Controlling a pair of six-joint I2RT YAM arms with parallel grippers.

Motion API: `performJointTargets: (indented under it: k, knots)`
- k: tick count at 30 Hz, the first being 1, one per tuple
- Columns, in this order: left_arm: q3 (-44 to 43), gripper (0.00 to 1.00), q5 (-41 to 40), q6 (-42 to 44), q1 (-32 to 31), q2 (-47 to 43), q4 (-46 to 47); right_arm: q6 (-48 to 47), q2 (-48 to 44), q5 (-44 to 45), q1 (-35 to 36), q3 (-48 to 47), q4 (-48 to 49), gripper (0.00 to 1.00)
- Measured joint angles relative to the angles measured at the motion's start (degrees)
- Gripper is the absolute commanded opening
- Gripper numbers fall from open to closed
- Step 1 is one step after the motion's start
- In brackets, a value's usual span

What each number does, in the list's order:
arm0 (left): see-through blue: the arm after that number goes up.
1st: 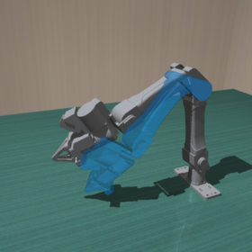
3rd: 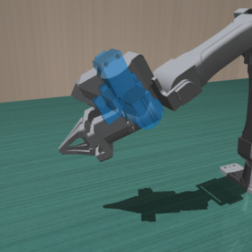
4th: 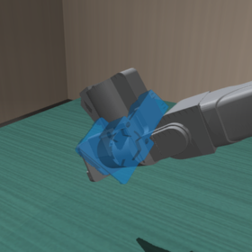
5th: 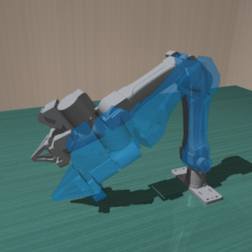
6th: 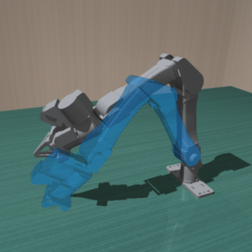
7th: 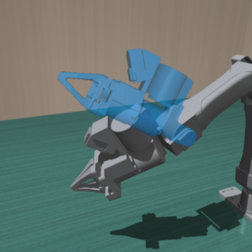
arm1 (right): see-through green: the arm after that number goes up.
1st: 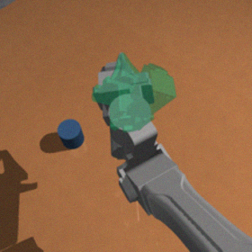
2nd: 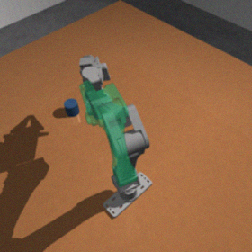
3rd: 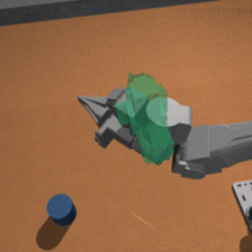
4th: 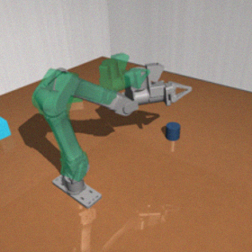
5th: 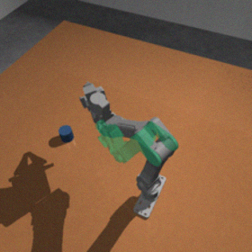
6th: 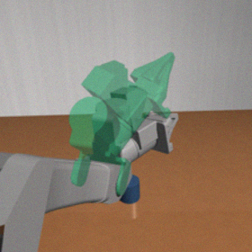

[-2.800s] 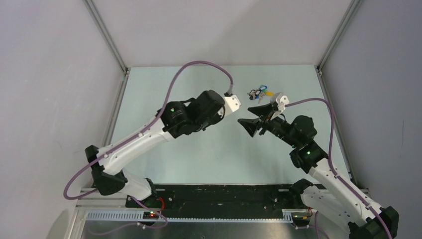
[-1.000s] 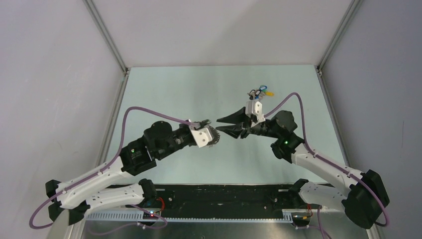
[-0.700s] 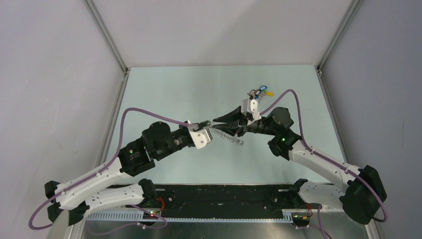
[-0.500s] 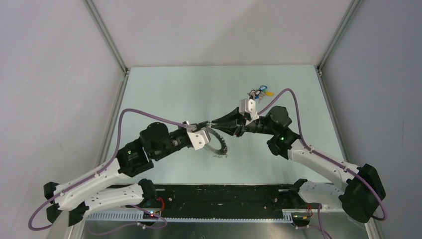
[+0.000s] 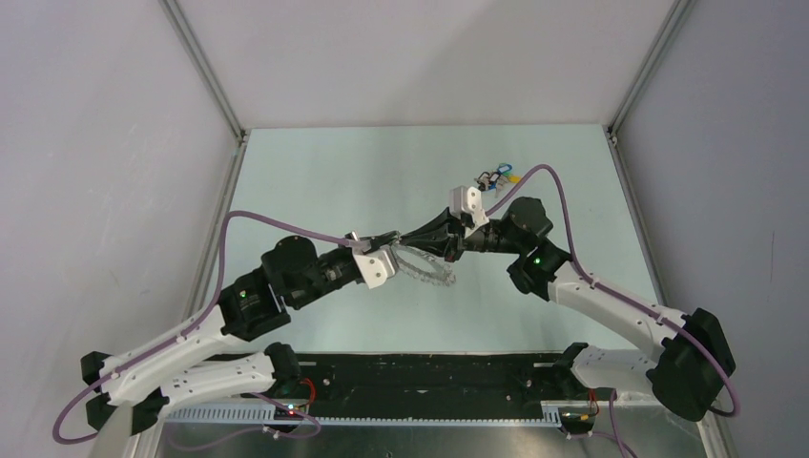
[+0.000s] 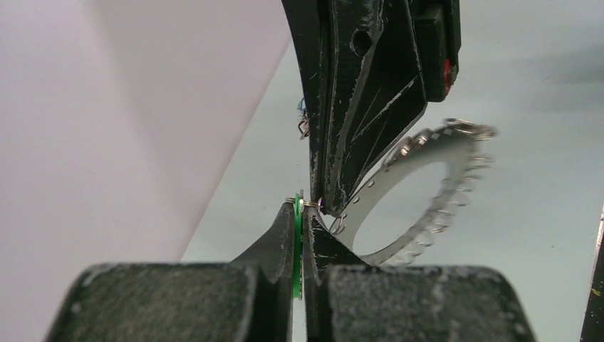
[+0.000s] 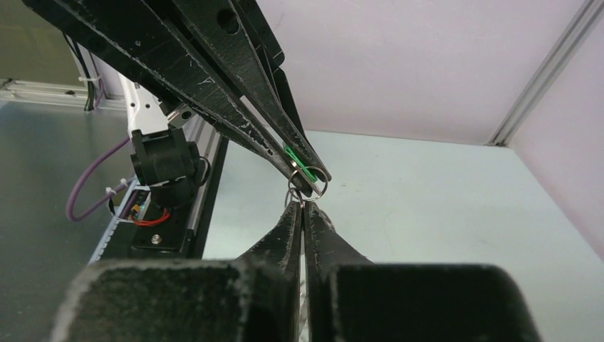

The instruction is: Remove the keys from the keyring

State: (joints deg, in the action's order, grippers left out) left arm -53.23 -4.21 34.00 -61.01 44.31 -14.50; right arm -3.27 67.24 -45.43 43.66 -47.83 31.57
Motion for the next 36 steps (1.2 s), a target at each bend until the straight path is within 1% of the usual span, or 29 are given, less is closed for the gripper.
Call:
performJointTargets:
  k: [8, 15, 24, 29, 36]
  knots:
    - [0.1, 0.00, -0.3, 0.0, 0.0, 0.1, 0.1, 1.2, -1.4, 1.2, 0.0, 0.0, -2.3, 0.00]
    - [0.1, 0.00, -0.6, 0.0, 0.0, 0.1, 0.8, 6.9, -4.8, 3.7, -0.3, 0.0, -3.0, 0.00]
    - [0.1, 0.00, -0.5, 0.0, 0.0, 0.7, 1.6, 14.9, -5.0, 5.6, -0.3, 0.0, 2.6, 0.00]
    - [0.1, 0.00, 0.0, 0.0, 0.0, 0.7, 1.9, 16.3, -5.0, 8.8, 0.0, 0.1, 4.8, 0.00]
    - [0.1, 0.00, -0.1, 0.0, 0.0, 0.7, 2.7, 16.8, -5.0, 10.5, 0.2, 0.2, 5.7, 0.00]
